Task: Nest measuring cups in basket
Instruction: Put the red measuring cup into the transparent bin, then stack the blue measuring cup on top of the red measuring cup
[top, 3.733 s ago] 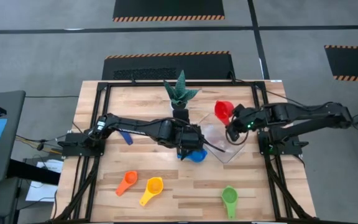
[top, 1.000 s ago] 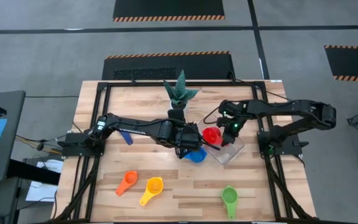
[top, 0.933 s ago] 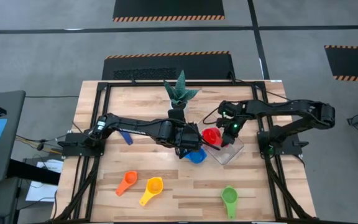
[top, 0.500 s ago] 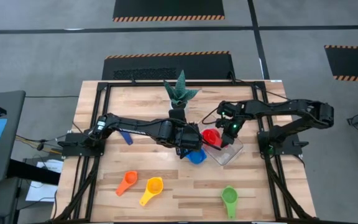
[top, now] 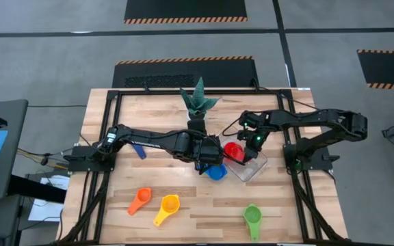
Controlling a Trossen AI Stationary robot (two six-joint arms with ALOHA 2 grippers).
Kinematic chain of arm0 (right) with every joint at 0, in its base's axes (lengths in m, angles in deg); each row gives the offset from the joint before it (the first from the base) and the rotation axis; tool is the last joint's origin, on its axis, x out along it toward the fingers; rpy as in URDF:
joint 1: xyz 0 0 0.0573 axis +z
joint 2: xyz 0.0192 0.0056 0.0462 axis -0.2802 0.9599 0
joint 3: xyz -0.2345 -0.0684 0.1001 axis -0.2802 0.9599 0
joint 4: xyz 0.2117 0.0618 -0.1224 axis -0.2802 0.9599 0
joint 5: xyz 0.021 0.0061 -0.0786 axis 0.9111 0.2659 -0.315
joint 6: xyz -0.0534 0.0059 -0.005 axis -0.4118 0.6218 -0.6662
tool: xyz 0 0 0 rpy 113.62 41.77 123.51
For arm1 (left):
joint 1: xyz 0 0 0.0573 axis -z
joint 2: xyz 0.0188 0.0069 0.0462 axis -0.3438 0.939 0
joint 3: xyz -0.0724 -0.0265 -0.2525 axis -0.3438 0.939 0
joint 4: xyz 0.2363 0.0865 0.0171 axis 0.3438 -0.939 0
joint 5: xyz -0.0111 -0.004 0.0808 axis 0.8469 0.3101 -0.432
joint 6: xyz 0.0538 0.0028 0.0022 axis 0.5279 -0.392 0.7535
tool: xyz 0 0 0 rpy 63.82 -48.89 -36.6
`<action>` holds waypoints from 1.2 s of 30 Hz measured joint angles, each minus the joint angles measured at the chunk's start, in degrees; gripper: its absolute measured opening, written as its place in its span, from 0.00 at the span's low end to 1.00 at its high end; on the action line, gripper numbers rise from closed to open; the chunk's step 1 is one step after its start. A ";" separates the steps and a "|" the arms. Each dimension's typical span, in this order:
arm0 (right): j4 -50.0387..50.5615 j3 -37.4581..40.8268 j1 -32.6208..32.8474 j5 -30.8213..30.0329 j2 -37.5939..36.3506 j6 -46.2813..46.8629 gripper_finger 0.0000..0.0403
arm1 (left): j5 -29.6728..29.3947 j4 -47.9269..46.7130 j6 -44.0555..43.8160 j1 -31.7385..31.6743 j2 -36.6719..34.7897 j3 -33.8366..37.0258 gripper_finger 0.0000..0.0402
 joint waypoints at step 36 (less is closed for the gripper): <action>9.71 -6.30 -5.44 10.29 -4.84 3.50 0.50 | 0.04 0.24 1.81 -0.02 0.00 0.00 0.46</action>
